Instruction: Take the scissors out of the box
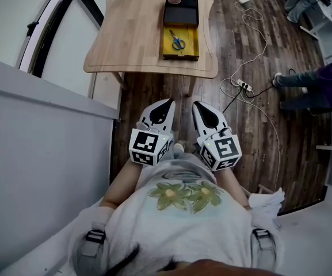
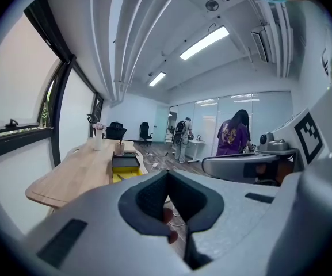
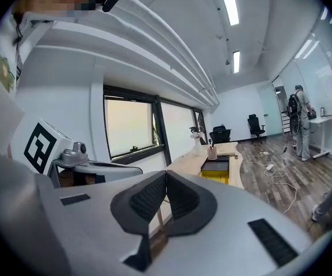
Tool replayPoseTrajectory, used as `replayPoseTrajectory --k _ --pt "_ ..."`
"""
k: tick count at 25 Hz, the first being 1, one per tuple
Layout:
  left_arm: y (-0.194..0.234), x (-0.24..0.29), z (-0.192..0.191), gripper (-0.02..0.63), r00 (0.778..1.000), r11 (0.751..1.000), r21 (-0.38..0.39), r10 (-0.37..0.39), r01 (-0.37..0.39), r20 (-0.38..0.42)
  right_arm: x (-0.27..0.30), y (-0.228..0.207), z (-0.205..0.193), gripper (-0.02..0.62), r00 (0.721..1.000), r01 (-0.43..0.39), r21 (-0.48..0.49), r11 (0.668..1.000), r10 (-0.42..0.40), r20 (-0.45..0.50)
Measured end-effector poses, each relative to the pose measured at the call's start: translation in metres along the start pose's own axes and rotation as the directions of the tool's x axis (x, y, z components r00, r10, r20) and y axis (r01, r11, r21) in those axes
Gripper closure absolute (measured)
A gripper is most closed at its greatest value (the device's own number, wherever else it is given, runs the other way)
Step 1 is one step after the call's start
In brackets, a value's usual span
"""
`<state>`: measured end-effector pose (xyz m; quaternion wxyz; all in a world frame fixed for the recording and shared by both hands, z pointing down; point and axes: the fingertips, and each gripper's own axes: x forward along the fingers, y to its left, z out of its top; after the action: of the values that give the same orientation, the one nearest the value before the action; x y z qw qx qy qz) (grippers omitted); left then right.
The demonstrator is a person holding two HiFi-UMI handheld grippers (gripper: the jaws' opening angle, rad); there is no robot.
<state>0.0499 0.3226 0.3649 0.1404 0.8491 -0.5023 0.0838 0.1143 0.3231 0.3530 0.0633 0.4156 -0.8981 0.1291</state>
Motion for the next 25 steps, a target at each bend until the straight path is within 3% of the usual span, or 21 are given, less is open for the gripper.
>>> replayPoseTrajectory --k 4,9,25 --pt "0.018 0.018 0.002 0.609 1.0 0.999 -0.032 -0.006 0.006 -0.001 0.021 -0.011 0.0 0.588 1.0 0.009 0.005 1.0 -0.009 -0.003" --pt "0.044 0.044 0.015 0.609 1.0 1.0 -0.003 -0.013 0.013 -0.003 0.056 -0.027 0.01 0.588 1.0 0.02 0.003 1.0 -0.02 -0.015" --pt "0.141 0.122 0.041 0.609 0.998 0.998 -0.033 -0.051 0.05 -0.026 0.171 -0.068 0.037 0.588 0.997 0.06 -0.015 0.998 -0.06 -0.045"
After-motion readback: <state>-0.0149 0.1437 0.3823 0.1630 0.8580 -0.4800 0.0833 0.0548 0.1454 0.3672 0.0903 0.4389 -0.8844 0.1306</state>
